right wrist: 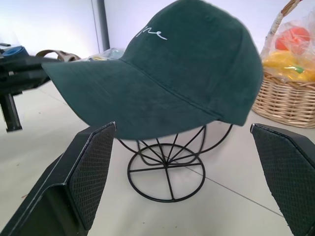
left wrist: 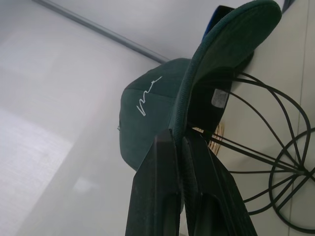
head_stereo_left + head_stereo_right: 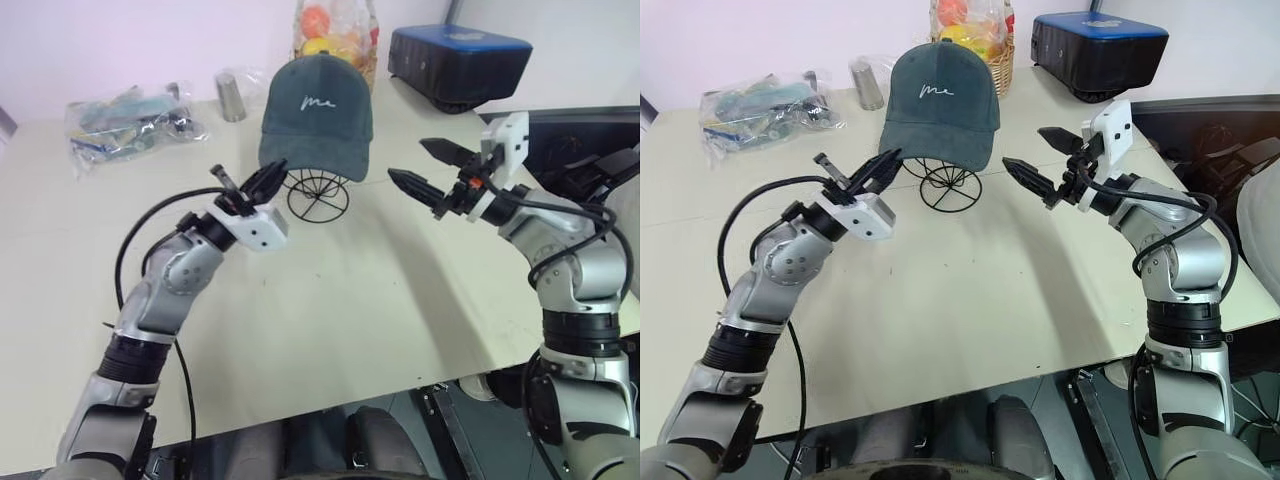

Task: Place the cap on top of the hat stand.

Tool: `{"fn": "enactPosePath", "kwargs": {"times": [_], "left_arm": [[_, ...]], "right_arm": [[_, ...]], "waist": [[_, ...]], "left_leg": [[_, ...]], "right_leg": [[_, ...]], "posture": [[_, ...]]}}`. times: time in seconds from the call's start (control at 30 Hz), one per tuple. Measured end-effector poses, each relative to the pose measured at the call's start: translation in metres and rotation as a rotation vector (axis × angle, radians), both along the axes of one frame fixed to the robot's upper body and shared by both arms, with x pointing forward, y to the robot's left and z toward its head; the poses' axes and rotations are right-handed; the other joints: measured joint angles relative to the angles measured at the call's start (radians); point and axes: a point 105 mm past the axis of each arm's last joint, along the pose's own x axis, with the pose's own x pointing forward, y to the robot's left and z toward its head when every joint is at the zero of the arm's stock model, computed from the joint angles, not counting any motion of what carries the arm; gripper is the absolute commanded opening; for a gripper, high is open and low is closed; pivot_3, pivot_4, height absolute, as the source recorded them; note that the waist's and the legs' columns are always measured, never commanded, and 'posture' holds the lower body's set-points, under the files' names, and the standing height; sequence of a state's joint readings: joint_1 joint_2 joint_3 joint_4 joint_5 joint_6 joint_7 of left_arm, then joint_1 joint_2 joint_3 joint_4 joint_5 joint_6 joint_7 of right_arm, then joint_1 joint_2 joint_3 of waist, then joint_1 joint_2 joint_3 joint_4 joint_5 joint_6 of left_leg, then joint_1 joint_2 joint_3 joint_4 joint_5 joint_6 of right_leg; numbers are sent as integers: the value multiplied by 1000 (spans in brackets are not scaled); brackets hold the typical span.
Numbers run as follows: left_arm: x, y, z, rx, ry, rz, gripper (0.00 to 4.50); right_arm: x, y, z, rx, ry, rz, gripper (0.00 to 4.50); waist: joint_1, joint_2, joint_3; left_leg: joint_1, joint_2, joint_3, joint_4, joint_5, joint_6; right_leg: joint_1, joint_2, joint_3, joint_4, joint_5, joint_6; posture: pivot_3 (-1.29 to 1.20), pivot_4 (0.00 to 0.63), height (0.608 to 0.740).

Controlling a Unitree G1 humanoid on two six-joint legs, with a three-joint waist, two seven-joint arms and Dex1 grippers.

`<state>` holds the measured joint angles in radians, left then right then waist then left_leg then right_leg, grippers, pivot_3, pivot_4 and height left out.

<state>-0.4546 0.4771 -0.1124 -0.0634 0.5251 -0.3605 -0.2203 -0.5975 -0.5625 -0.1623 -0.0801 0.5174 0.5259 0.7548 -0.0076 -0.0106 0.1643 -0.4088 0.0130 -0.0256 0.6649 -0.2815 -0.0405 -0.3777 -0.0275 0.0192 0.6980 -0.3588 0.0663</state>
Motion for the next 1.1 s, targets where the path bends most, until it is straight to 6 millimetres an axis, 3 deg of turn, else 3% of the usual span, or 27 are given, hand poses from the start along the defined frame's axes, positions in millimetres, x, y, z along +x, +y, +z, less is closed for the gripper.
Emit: {"fn": "enactPosePath", "kwargs": {"times": [0.53, 0.8, 1.1], "left_arm": [[-10, -19, -25, 1, 7, 82, 25], [-13, -13, -41, -11, 7, 148, 25], [-13, -2, -79, 49, 81, 204, 25]], "right_arm": [[-3, 0, -2, -8, 12, 4, 4500], [-4, 1, -2, -12, 15, 11, 4500], [-4, 2, -2, -14, 15, 17, 4500]], "waist": [[13, 1, -1], [19, 1, -1], [21, 1, -1]], "left_leg": [[2, 0, 0, 0, 0, 0], [2, 0, 0, 1, 0, 0], [3, 0, 0, 1, 0, 0]], "right_leg": [[2, 0, 0, 0, 0, 0], [3, 0, 0, 1, 0, 0], [3, 0, 0, 1, 0, 0]], "posture": [[0, 150, 740], [0, 150, 740], [0, 150, 740]]}}
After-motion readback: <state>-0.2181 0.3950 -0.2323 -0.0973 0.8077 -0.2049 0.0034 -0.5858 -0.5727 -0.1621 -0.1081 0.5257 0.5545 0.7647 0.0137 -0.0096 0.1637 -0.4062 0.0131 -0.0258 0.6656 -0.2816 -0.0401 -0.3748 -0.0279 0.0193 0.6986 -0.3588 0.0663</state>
